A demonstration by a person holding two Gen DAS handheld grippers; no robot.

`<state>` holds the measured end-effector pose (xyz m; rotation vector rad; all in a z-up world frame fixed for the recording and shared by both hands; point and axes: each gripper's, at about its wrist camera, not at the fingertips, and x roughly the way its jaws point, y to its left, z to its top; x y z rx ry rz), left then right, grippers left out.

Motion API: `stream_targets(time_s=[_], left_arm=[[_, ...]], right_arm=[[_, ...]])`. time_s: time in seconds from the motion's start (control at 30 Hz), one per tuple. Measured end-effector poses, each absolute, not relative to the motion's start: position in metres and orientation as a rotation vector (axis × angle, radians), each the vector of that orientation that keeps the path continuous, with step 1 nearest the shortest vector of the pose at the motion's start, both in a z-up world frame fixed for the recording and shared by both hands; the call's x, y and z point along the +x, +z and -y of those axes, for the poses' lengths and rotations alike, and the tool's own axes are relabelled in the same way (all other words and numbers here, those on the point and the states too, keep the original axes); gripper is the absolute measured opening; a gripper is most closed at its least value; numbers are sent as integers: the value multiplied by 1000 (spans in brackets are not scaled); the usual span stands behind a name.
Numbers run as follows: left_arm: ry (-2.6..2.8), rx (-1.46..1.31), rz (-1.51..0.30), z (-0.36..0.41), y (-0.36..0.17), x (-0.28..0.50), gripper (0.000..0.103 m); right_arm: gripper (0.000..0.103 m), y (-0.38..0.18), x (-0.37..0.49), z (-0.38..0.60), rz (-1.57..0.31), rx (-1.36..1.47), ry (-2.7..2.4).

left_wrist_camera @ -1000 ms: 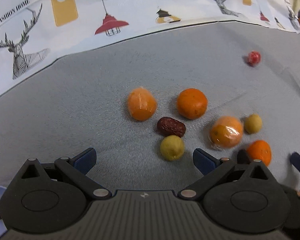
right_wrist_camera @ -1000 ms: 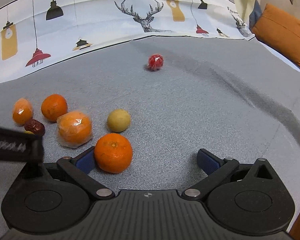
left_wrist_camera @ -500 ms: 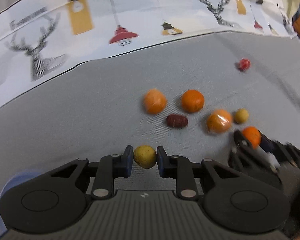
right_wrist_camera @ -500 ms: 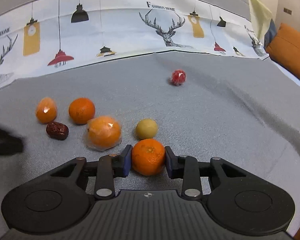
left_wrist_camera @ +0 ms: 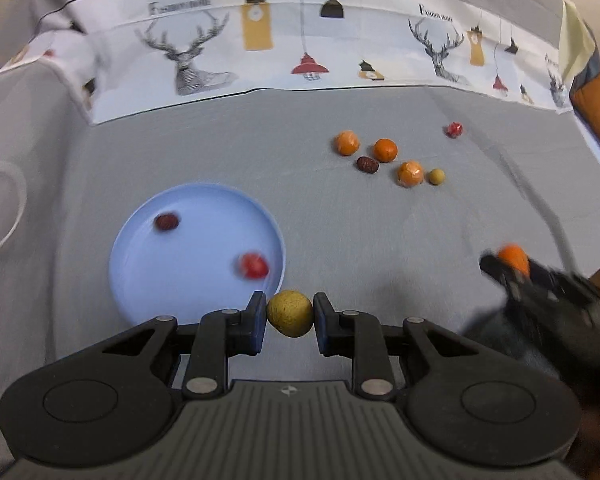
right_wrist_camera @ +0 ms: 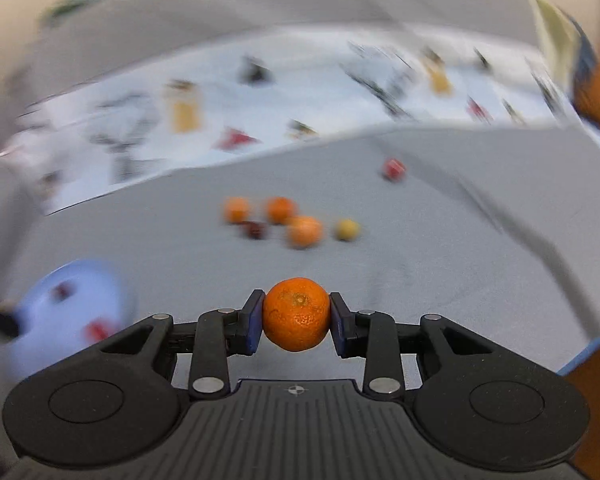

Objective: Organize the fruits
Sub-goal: 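Grasp a mandarin with the right tool while the left tool grasps a small yellow fruit, then carry the mandarin and yellow fruit over the plate and open both tools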

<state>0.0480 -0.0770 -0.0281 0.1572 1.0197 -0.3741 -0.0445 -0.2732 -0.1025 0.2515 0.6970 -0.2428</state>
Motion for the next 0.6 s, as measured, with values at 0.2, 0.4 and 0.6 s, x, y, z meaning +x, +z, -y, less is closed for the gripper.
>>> stream_targets(time_s=[0.2, 0.4, 0.6], left_arm=[[-297, 113, -967, 24, -5, -1, 27], [-256, 66, -924, -10, 13, -25, 27], [-238, 35, -872, -28, 26, -43, 27]], right_arm=[[35, -47, -118, 200, -583, 87, -98], [35, -10, -136, 167, -470, 18, -18], [35, -12, -133, 146, -521, -8, 63]])
